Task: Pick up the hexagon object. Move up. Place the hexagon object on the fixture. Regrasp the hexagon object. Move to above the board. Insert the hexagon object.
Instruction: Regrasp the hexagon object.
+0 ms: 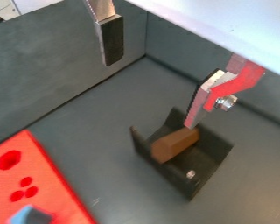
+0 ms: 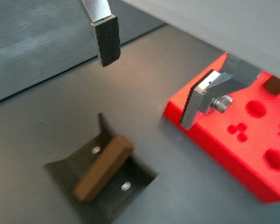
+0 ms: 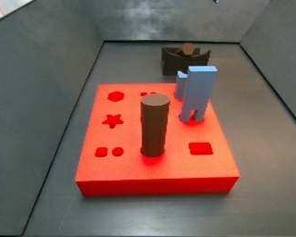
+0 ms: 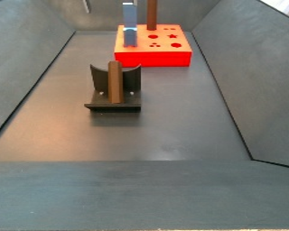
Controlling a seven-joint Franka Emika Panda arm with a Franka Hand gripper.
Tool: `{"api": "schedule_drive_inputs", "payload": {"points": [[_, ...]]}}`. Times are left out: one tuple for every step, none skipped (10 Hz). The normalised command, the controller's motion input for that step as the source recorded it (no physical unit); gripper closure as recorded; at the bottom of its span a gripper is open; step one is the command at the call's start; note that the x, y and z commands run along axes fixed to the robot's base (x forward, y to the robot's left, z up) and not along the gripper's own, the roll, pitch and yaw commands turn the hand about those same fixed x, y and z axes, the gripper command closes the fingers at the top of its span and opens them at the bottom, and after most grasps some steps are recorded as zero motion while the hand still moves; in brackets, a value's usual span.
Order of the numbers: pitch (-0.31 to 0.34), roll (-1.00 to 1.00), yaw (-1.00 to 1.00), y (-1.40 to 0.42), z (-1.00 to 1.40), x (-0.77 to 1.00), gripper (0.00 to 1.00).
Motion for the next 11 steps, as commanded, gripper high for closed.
{"api": "schedule_drive_inputs", "payload": {"points": [[-0.02, 1.0, 0.02, -0.02, 0.0, -0.02, 0.0], [-0.018, 1.0, 0.02, -0.02, 0.01, -0.02, 0.0], [-0.013, 1.0, 0.02, -0.02, 0.01, -0.01, 0.0], [-0.008, 1.0, 0.02, -0.02, 0.01, 0.01, 0.0], [0.001, 1.0, 0.02, -0.02, -0.01, 0.02, 0.0], [0.006, 1.0, 0.02, -0.02, -0.02, 0.03, 0.0], [0.022, 1.0, 0.02, -0.03, -0.02, 0.05, 0.0], [0.035, 1.0, 0.03, -0.03, -0.02, 0.06, 0.0], [0.052, 1.0, 0.03, -0.03, -0.02, 0.07, 0.0], [0.072, 1.0, 0.04, -0.03, -0.02, 0.08, 0.0], [0.109, 1.0, 0.06, -0.04, -0.02, 0.1, 0.0]]}}
